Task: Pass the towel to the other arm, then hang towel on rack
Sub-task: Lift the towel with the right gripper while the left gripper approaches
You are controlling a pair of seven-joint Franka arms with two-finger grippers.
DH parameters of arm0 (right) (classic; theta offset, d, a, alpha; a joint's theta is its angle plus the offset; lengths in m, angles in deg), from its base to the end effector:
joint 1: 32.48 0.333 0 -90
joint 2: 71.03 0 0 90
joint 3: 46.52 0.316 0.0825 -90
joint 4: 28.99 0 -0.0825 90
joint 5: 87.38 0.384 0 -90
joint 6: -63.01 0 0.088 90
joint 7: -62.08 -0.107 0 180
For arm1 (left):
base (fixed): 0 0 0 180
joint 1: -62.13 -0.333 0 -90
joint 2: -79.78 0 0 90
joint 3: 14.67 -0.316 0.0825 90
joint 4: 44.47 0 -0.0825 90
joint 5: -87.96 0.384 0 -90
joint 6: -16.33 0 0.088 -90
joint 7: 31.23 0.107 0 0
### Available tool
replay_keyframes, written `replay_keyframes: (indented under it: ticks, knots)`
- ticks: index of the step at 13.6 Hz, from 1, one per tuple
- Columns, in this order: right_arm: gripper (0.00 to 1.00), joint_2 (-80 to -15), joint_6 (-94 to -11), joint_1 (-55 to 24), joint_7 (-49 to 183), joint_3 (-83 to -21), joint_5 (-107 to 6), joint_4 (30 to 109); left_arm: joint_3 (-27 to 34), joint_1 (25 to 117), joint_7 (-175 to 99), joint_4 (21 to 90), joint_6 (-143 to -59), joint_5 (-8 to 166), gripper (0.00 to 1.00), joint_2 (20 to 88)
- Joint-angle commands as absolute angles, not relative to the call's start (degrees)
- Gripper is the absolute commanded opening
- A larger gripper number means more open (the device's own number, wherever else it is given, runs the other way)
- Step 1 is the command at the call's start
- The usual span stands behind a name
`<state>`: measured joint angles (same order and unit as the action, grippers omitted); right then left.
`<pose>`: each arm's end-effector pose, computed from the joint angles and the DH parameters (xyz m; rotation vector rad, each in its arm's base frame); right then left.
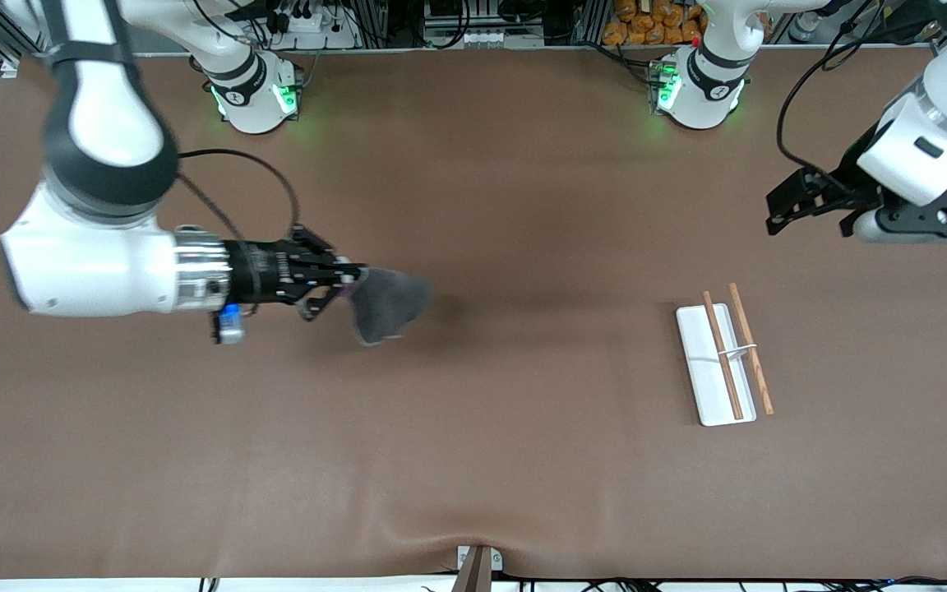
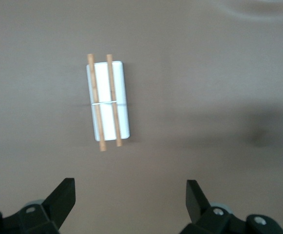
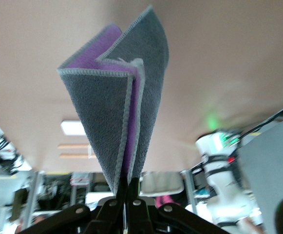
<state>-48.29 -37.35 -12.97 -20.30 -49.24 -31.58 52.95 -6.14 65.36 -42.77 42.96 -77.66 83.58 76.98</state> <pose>0.6279 0.2725 0.4985 -1.8686 1.5253 0.9804 0.5636 -0.1229 0.6252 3.0455 -0.0010 0.0730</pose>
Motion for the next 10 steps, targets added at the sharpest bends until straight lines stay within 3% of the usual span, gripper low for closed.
replay_keyframes:
  ticks: [1,7,10]
  knots:
    - [0.0,-48.6,-46.5,-7.4,-27.2,-49.9,-26.7,52.7,-6.1,65.4,-43.2,42.5,-80.2,80.1,1.0,75.2]
    - [0.0,-48.4,-66.8,1.4,-34.4,-49.9,-21.1,50.6,-6.0,66.8,-53.8,42.5,-85.2,69.6,1.0,68.0]
    - [0.0,-48.4,-70.6,3.6,-34.9,-49.9,-19.8,50.5,-6.0,68.5,-63.5,42.5,-87.5,67.3,1.0,66.1]
